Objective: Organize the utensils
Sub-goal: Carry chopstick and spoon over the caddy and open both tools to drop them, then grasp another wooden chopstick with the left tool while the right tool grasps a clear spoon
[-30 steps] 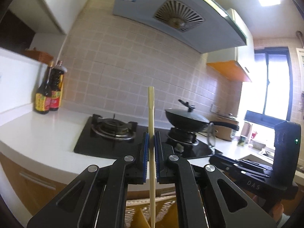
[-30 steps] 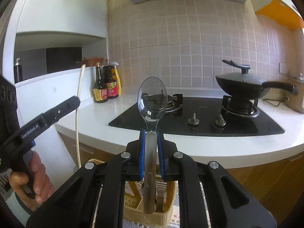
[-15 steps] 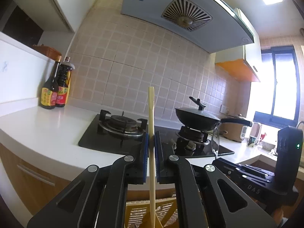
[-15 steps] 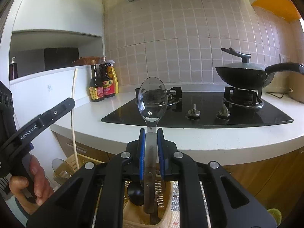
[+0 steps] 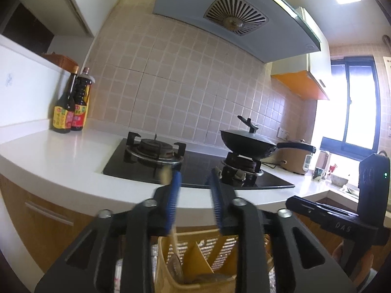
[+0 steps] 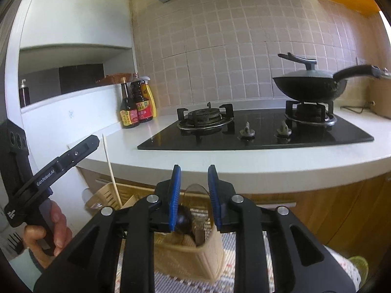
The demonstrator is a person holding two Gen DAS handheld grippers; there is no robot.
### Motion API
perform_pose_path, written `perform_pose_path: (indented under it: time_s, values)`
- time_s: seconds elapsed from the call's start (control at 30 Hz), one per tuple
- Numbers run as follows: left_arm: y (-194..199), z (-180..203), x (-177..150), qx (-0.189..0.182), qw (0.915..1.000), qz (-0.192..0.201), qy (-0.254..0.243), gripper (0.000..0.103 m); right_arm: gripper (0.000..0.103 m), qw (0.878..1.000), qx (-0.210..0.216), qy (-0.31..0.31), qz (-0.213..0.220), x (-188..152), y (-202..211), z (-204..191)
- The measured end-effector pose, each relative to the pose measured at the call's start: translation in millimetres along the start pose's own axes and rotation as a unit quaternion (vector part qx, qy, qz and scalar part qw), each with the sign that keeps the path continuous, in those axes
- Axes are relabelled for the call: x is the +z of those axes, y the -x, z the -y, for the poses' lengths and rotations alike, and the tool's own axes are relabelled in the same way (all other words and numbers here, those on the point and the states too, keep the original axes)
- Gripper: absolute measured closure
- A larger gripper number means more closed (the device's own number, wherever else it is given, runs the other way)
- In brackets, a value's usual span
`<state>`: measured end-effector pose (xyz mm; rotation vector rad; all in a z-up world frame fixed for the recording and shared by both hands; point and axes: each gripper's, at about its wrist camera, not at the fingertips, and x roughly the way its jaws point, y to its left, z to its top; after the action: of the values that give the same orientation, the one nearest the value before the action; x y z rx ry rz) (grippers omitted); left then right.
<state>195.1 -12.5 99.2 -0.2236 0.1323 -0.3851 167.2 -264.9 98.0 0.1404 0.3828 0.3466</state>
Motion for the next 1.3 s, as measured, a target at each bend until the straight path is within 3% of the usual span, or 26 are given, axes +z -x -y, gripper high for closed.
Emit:
perform_pose_path:
  time_s: [0.03, 0.23, 0.5, 0.63, 0.77, 0.9, 1.0, 1.17, 1.23, 1.3]
  values:
    - [7, 2, 2, 0.0, 1.0, 0.0, -0.003, 0.065, 0.079, 1.0, 0.003, -0.006, -0.006, -1, 8, 2]
    - [39, 13, 10, -0.01, 0.9998, -0.01, -0.013, 0.056, 0.061, 0.999, -0.011, -0.021, -0.033, -6, 41, 7]
    - [84, 28, 23, -0.015, 0.9995, -0.024, -0.015, 0.054, 0.06, 0.993, -0.048, -0.058, -0.095, -13, 78, 14]
    - [105, 33, 27, -0.05, 0.9979, -0.04, 0.007, 0.054, 0.06, 0.981, -0.069, -0.067, -0.166, -23, 80, 15]
    - [107, 34, 17, -0.069, 0.9918, -0.102, 0.033, 0.054, 0.06, 0.964, -0.077, -0.071, -0.244, -46, 74, 14]
    - [97, 39, -17, -0.068, 0.9749, -0.209, 0.035, 0.056, 0.06, 0.946, -0.083, -0.076, -0.304, -79, 71, 15]
    - [89, 42, -48, -0.053, 0.9582, -0.28, 0.026, 0.056, 0.06, 0.931, -0.049, -0.097, -0.348, -104, 68, 11]
    - [71, 38, -112, -0.053, 0.9051, -0.421, 0.031, 0.063, 0.065, 0.915, 0.009, -0.113, -0.388, -129, 63, -12]
    - [67, 38, -132, -0.053, 0.8895, -0.453, 0.028, 0.063, 0.066, 0.911, 0.015, -0.112, -0.397, -136, 60, -19]
    - [66, 41, -145, -0.051, 0.8818, -0.468, 0.017, 0.063, 0.067, 0.909, 0.007, -0.106, -0.403, -142, 57, -23]
